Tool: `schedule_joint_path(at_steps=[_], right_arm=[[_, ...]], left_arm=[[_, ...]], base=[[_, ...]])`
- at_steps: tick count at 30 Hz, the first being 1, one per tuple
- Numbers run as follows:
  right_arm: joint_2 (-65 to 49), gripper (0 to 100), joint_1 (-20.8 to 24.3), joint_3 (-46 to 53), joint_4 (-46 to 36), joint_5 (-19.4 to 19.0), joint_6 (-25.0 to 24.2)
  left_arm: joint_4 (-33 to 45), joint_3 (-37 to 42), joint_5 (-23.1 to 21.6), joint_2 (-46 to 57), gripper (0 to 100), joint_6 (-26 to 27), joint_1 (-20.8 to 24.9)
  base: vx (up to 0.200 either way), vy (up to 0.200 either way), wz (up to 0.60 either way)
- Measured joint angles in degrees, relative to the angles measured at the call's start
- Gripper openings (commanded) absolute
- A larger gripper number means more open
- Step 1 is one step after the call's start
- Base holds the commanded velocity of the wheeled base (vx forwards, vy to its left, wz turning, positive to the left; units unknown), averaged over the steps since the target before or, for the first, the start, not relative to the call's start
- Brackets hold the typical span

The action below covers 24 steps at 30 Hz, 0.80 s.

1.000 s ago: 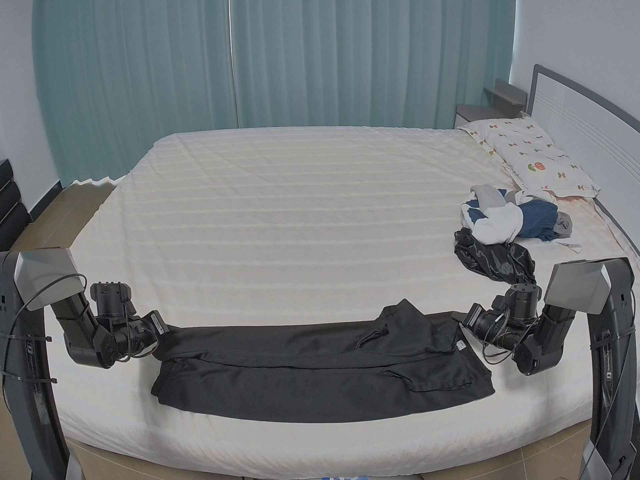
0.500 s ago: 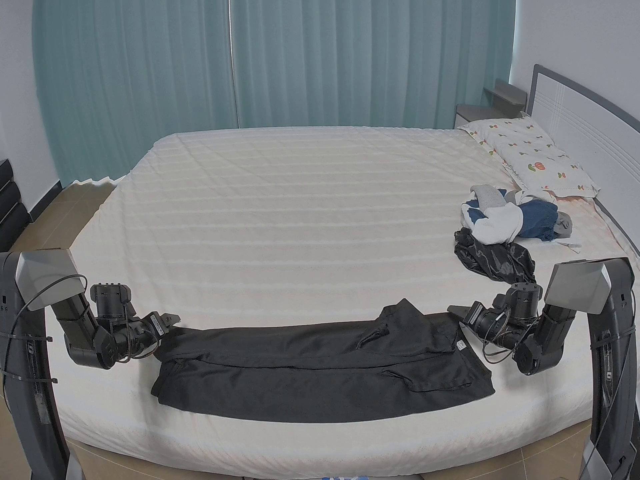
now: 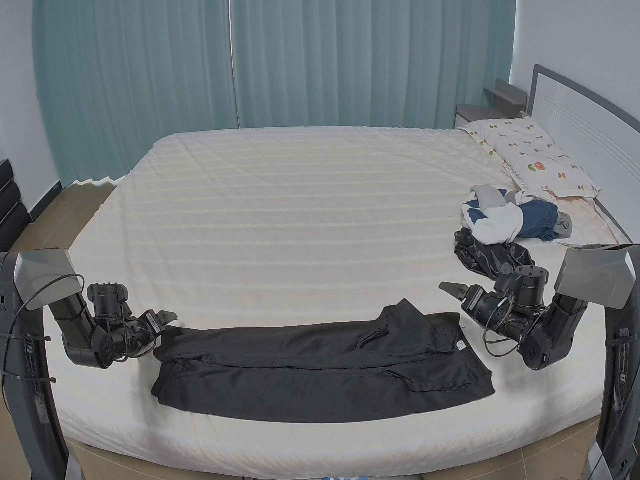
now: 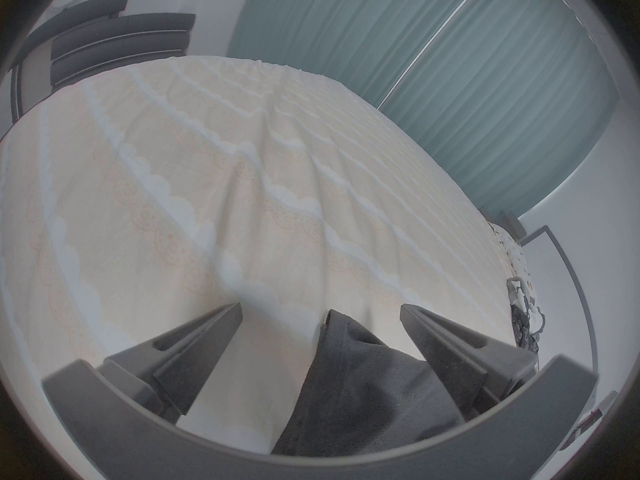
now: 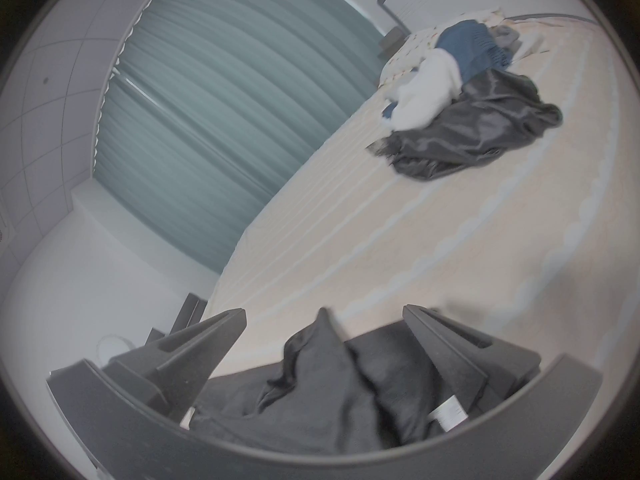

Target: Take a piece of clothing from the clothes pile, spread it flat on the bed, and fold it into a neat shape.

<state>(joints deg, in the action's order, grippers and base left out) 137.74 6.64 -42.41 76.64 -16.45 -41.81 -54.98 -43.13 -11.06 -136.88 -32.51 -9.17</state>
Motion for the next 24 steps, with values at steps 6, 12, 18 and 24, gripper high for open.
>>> schedule_joint_path(at_steps=[6,12,18,24], right_arm=[[-3.9,100,7.0,-2.4,-13.0,0.6,0.0],[-3.9,100,14.7,-7.6,-19.6,1.9,0.2],[-0.8,100,18.4,-11.6,-24.9,2.5,1.6],[1.0,100,19.0,-15.6,-29.6,5.1,3.4]], left_arm=[[-1.3,0.3,-0.4,0.1,100,-1.2,-0.1],[-2.9,0.7,-0.5,0.0,100,-1.6,-0.1],[-3.1,0.9,-0.5,0.0,100,-1.6,-0.1],[-3.2,1.0,-0.5,-0.1,100,-1.6,-0.1]], base=[[0.000,0.000,0.00],[0.000,0.000,0.00],[0.000,0.000,0.00],[0.000,0.000,0.00]])
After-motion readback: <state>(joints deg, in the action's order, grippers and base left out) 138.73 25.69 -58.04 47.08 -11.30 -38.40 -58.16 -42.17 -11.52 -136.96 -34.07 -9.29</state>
